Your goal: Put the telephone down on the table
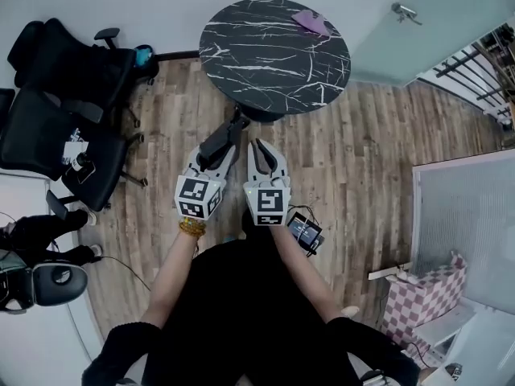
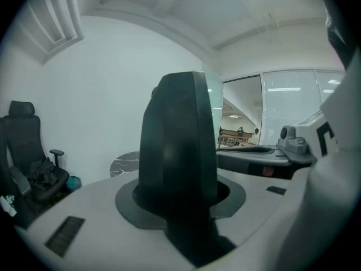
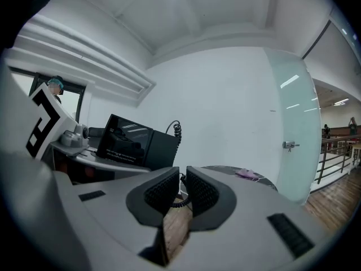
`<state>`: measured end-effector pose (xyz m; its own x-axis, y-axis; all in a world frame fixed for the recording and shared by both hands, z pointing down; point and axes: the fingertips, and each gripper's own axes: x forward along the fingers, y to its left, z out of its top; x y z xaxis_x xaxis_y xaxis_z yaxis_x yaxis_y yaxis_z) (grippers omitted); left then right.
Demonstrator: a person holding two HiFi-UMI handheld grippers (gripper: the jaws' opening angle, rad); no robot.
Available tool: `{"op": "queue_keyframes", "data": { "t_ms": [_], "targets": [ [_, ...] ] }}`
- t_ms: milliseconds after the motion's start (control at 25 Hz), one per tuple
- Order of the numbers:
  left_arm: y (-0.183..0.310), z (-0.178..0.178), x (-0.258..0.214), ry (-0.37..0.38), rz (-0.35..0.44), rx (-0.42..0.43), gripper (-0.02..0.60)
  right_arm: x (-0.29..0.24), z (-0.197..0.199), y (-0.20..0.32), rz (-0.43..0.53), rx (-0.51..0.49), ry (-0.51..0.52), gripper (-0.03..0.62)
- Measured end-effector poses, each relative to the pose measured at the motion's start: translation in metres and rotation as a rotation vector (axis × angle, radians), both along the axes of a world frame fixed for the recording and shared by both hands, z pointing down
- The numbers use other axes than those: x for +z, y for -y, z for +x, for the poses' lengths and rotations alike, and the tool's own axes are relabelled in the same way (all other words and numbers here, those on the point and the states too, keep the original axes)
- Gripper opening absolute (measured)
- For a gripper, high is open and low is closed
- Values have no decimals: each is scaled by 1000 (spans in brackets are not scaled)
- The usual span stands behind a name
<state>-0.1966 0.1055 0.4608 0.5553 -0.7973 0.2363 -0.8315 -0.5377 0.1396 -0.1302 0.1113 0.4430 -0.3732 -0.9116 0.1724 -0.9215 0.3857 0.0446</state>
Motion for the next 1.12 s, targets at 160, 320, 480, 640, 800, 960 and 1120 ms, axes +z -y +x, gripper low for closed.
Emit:
{"op": "queue_keyframes", "data": {
  "t_ms": [160, 320, 480, 640, 800, 960, 1120],
  "targets": [
    [46, 22, 2, 7, -2, 11, 169, -5, 23, 43, 22, 9, 11, 54],
    [95, 48, 3, -26, -5, 32, 169, 0, 46, 88, 13, 5, 12, 54],
    [138, 76, 2, -81, -13, 23, 169, -2, 86, 132, 36, 37, 31, 54],
    [162, 94, 10, -105, -37, 26, 169, 9, 124, 167, 17, 91, 56, 54],
    [180, 99, 21, -138, -74, 59, 169, 34, 135, 189, -52, 104, 72, 54],
    [212, 100, 31, -188, -97, 105, 169, 46, 138, 222, -77, 91, 73, 54],
    [255, 104, 43, -216, -123, 163, 169, 50, 141, 269, -81, 34, 48, 54]
  ]
}}
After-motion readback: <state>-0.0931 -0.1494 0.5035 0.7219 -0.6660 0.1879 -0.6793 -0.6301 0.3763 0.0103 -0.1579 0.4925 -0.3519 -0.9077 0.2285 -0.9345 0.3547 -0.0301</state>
